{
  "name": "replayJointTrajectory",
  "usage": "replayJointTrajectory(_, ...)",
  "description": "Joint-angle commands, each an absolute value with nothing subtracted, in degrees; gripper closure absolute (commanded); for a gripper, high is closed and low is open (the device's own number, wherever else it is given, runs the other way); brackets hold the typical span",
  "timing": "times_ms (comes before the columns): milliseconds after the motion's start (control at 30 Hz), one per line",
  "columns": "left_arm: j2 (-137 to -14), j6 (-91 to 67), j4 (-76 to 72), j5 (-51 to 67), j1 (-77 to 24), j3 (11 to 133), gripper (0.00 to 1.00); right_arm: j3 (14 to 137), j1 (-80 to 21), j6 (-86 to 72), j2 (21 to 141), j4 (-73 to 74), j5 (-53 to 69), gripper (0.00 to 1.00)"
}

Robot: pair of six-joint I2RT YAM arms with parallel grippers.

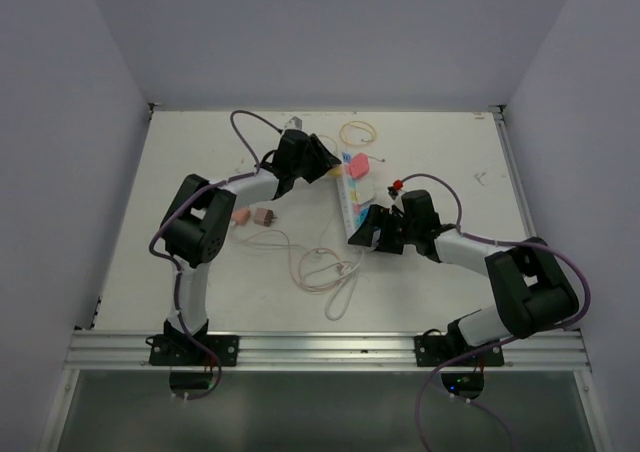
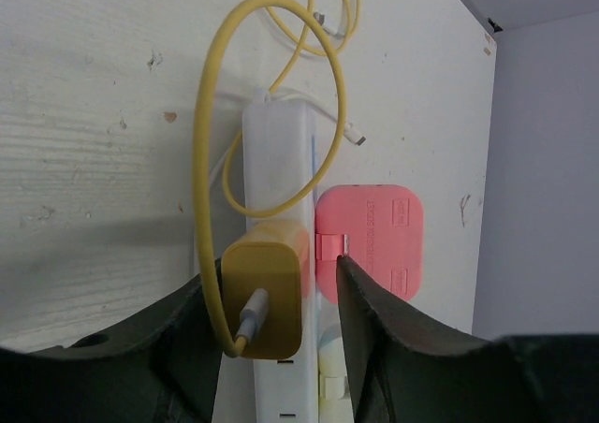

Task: Pull the plug off the socket

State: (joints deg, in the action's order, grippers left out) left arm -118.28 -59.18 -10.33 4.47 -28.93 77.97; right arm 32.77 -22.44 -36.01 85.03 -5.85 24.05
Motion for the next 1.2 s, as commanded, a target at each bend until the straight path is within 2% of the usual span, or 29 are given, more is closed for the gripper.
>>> replayJointTrajectory(0,-118.74,-60.29,-14.15,5.01,-29.00,79.10,0.49,29.00,-23.11,-34.45,89.91,5.19,21.09,1.00)
replayJointTrajectory(33,-118.65,-60.29,-14.15,4.84,-29.00,78.93,0.53,29.00,-23.03,-34.45,89.83,5.27,21.01,1.00)
replayJointTrajectory(67,-118.57,-60.38,-14.15,4.75,-29.00,78.58,0.61,29.09,-23.03,-34.54,89.82,5.36,20.66,1.00)
replayJointTrajectory(167,-118.04,-60.91,-13.80,4.22,-29.00,78.14,0.76,29.09,-23.03,-34.72,89.82,5.62,20.22,1.00)
replayJointTrajectory(367,-117.07,-61.79,-14.50,3.52,-29.00,76.56,1.00,28.92,-23.03,-35.42,90.52,5.89,19.25,1.00)
replayJointTrajectory(567,-113.82,-65.21,-20.21,1.67,-28.92,71.46,1.00,28.83,-22.85,-36.30,91.32,5.89,18.64,1.00)
replayJointTrajectory(1167,-106.53,-68.20,-22.42,0.26,-27.16,66.36,1.00,27.42,-20.83,-38.67,90.79,7.64,14.94,1.00)
